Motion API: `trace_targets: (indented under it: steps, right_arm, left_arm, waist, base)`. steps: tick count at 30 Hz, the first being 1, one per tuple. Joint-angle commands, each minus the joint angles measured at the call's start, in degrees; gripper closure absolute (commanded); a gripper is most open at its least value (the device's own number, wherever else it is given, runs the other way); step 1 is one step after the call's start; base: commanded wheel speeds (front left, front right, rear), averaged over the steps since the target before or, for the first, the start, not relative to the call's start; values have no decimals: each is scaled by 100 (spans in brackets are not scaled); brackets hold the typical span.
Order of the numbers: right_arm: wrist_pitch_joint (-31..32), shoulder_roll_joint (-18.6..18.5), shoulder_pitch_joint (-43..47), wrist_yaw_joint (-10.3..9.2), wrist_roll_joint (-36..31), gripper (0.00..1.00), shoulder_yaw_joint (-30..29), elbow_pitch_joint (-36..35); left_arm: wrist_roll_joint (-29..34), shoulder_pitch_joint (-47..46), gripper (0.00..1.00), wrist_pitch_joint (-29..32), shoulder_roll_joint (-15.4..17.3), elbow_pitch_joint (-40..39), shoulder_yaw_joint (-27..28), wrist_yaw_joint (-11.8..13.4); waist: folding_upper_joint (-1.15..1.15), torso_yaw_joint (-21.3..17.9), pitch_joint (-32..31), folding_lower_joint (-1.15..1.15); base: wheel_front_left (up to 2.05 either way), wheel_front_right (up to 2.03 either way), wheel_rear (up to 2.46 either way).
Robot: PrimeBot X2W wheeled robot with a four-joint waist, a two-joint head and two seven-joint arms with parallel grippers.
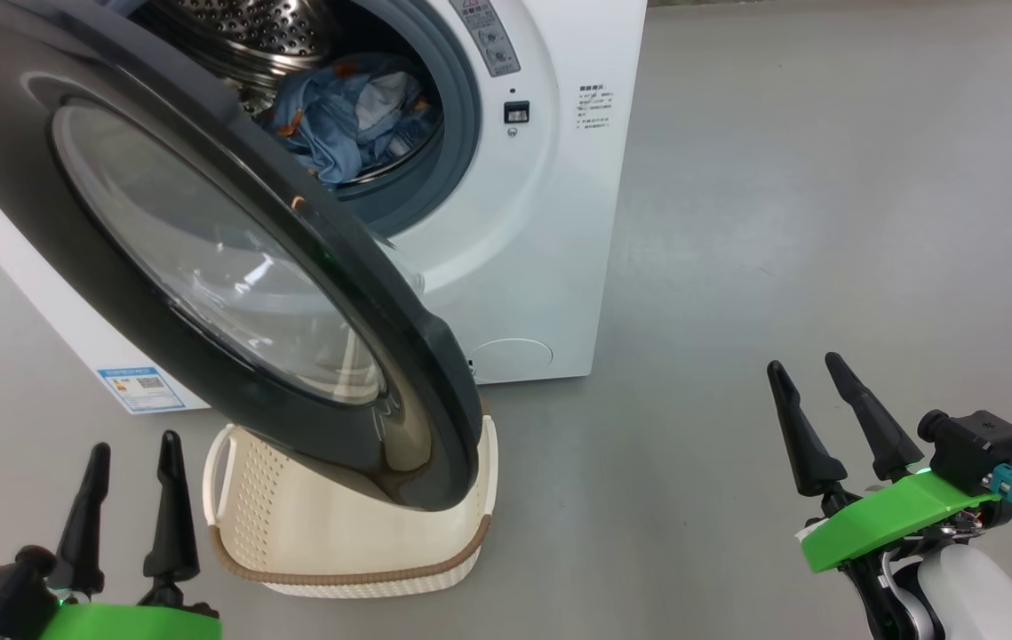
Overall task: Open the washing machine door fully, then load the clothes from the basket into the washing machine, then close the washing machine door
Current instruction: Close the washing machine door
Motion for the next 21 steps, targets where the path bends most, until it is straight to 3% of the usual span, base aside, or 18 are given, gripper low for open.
trace_targets:
  steps: [1,21]
  right_arm:
    - [-46,-91,-176,25,-68,0,66,-127]
    - [-46,-109,-124,25,-121,0,89,-126]
  left_arm:
    - [126,-61,0,-72,48,-71,214,37]
    - [479,11,0,-99,-237,8,407,-30]
  waist:
    - [0,1,-10,0]
    - [0,44,-146,0]
  base:
    - [0,0,0]
    - [0,0,0]
